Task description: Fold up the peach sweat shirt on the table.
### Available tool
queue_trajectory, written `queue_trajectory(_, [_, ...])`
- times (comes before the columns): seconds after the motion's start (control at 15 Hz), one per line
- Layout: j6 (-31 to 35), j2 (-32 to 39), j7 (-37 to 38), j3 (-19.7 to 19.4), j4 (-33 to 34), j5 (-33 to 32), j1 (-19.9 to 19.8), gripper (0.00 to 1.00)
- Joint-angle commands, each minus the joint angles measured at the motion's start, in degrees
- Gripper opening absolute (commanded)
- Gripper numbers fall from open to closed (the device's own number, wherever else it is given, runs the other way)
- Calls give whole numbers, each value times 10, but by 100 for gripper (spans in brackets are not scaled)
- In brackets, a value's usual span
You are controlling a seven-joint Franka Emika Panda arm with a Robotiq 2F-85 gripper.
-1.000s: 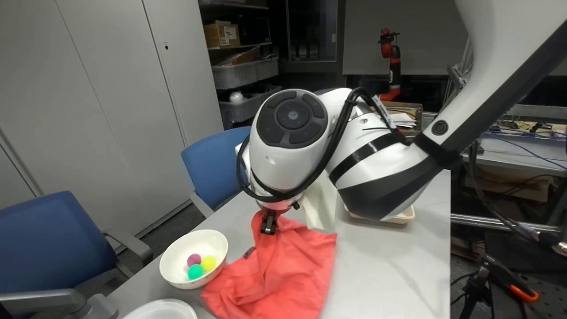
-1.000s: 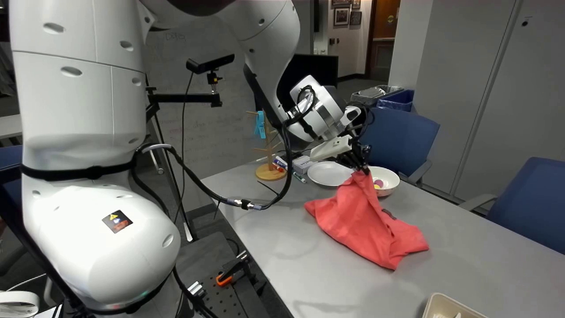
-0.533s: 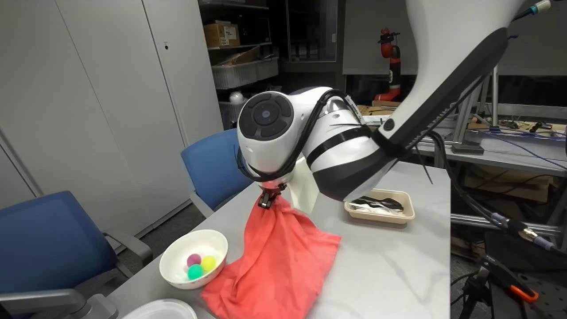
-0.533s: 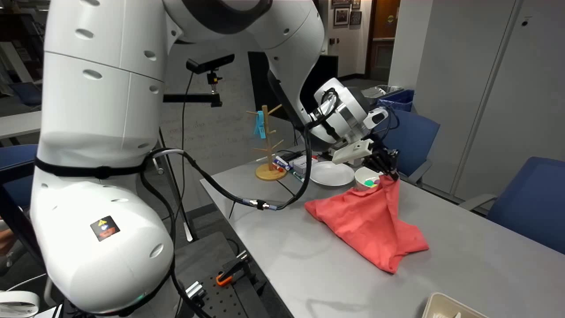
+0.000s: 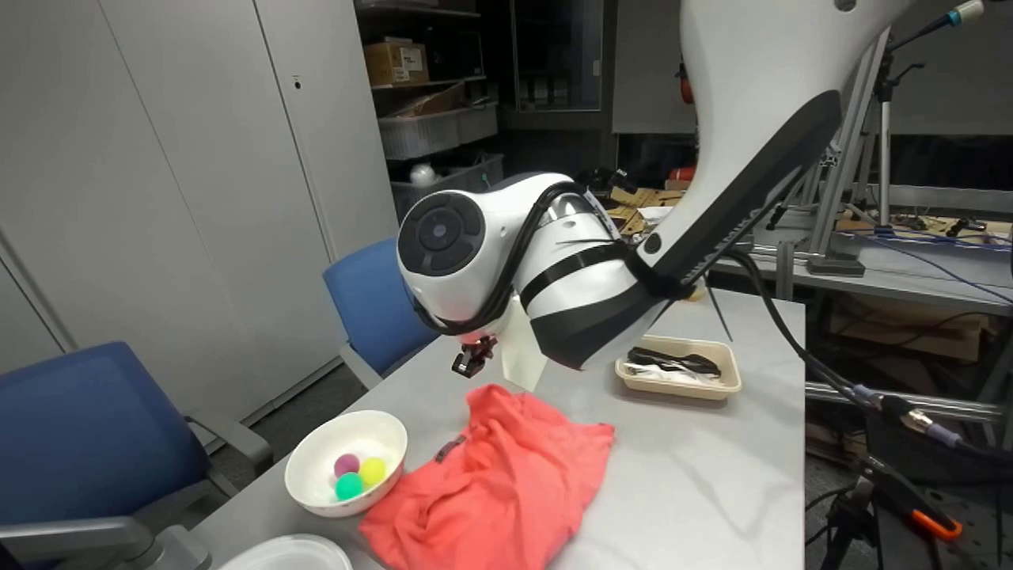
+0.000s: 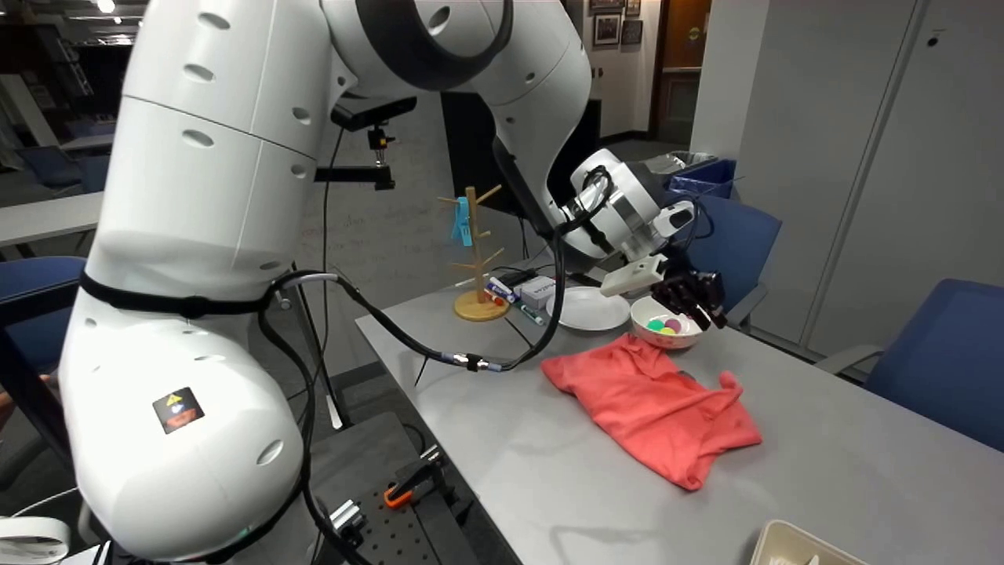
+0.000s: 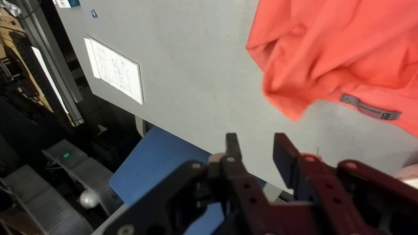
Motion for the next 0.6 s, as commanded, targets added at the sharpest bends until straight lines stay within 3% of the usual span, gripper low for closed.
queue_trajectory(0.0, [-21, 0, 11, 19, 13, -2, -13, 66])
queue_trajectory(0.27, [-28, -34, 13, 28, -16, 12, -17, 97])
queue_trajectory(0.53, [-49, -91, 11, 38, -56, 36, -22, 100])
